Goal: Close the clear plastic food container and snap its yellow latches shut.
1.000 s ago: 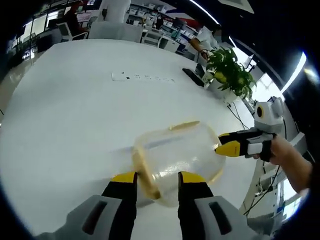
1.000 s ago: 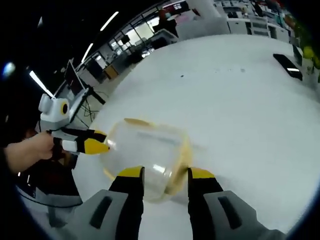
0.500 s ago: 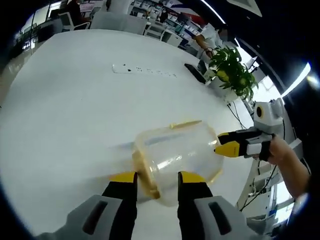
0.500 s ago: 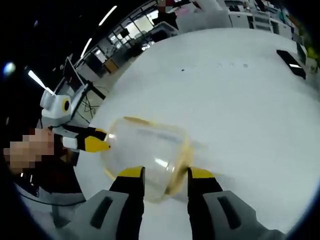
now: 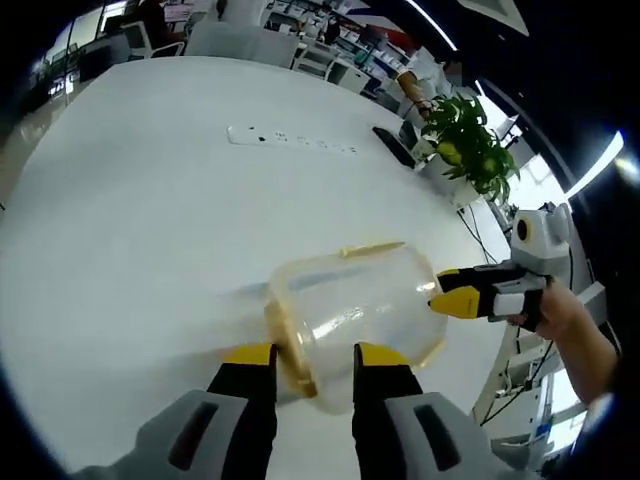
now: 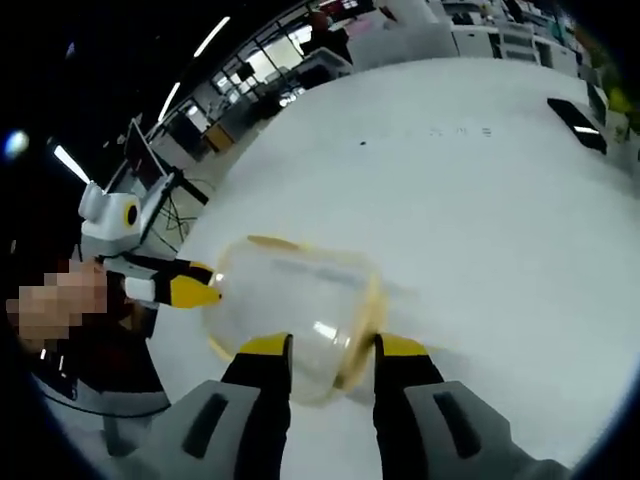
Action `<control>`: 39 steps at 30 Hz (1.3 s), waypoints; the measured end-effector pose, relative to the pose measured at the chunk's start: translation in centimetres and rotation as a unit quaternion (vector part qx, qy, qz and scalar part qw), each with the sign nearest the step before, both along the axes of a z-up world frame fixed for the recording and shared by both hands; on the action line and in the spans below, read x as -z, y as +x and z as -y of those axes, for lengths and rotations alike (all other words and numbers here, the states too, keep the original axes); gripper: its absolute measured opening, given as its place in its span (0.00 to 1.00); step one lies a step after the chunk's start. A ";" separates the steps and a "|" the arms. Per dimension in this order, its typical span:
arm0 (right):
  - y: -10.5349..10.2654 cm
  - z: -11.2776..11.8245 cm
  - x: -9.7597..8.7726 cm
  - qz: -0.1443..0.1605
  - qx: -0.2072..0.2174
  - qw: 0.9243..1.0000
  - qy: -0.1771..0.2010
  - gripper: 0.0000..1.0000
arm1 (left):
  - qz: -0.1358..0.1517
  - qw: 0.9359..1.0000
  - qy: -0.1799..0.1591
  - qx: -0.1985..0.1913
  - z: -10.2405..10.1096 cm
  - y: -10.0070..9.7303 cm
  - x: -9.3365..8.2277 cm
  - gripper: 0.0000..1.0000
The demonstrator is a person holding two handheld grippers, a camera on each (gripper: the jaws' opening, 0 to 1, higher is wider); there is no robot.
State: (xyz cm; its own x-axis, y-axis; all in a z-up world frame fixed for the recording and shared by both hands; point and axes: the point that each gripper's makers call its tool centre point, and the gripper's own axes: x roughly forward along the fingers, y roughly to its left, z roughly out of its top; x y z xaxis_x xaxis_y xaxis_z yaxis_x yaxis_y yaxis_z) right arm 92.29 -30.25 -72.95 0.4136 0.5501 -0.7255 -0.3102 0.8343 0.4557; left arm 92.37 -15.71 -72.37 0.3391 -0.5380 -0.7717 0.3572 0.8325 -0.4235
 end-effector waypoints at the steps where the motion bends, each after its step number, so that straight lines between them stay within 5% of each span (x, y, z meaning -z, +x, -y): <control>1: 0.0 0.0 0.0 -0.001 0.000 1.000 -0.001 0.28 | -0.001 1.000 -0.001 -0.001 0.0 0.0 0.0 0.21; 3: -0.6 -0.2 0.0 -0.021 0.000 1.000 0.003 0.27 | -0.004 1.000 0.012 -0.015 -0.6 0.3 0.4 0.19; 4: -1.3 -0.5 0.2 -0.042 -0.007 0.999 0.019 0.26 | -0.005 1.000 -0.009 -0.008 0.3 0.2 0.2 0.19; 5: -0.3 -0.2 -0.2 -0.019 0.029 0.999 0.026 0.26 | 0.002 1.000 0.000 0.000 0.4 0.2 0.2 0.19; 23: -1.5 -0.5 -0.7 0.006 -0.005 1.000 0.022 0.31 | -0.006 1.000 -0.024 -0.003 1.1 -0.5 0.1 0.23; 27: -1.8 -0.9 -0.9 0.029 -0.028 0.999 0.002 0.33 | 0.019 0.999 -0.006 0.049 1.4 -0.8 -0.1 0.25; 39: -1.2 -0.9 -1.5 0.080 -0.075 0.992 -0.061 0.31 | 0.070 0.991 0.020 0.110 1.1 -0.2 -1.7 0.29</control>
